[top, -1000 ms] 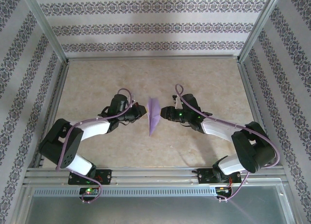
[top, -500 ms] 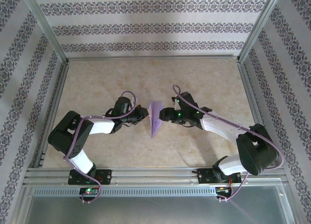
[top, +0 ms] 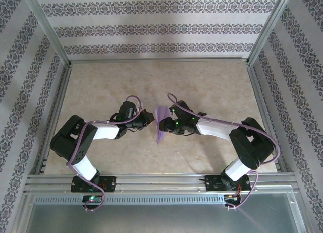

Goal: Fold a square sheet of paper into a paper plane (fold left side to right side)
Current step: Move the paper plane to the center of the table.

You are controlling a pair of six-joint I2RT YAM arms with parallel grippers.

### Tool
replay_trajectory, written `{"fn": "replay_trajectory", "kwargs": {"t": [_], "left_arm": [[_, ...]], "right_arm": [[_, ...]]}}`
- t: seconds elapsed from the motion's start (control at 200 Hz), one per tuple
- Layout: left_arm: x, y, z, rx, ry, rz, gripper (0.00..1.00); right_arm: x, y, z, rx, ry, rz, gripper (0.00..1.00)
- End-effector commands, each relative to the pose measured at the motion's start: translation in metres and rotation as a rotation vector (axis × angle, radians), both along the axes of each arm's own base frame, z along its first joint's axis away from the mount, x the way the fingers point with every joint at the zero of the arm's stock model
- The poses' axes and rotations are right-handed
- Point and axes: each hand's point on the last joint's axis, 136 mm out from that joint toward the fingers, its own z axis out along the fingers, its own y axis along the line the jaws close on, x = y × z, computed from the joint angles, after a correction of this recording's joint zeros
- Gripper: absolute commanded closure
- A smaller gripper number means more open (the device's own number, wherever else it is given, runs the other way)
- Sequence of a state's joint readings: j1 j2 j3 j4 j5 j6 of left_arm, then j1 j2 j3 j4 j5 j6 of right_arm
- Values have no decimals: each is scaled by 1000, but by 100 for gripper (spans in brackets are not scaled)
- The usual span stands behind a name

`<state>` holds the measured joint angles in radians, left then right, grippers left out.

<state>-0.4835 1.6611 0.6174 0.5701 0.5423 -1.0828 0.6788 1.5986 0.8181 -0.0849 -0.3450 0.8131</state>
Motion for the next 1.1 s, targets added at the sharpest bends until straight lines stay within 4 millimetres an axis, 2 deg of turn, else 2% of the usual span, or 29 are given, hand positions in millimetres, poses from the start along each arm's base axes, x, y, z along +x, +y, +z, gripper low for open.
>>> {"fn": "replay_trajectory", "kwargs": {"t": [0.0,0.25,0.555,0.909,1.094], "left_arm": [[-2,-6,1,-23,-14,-8,100],[-1,-7,0,-28,-10,-11,100],[-2,-6,-4,-23,-3,-9,100],[-4,-6,-13,-24,14,-5,100],[-6,-5,-13,-26,13,-5,97]], "right_arm": [[7,14,6,23,-24,9,50],[10,19,-1,10,-21,15,53],[8,13,-14,-51,-4,11,72],[8,21,-23,-75,18,13,74],[10,25,-23,-77,14,15,83]]}}
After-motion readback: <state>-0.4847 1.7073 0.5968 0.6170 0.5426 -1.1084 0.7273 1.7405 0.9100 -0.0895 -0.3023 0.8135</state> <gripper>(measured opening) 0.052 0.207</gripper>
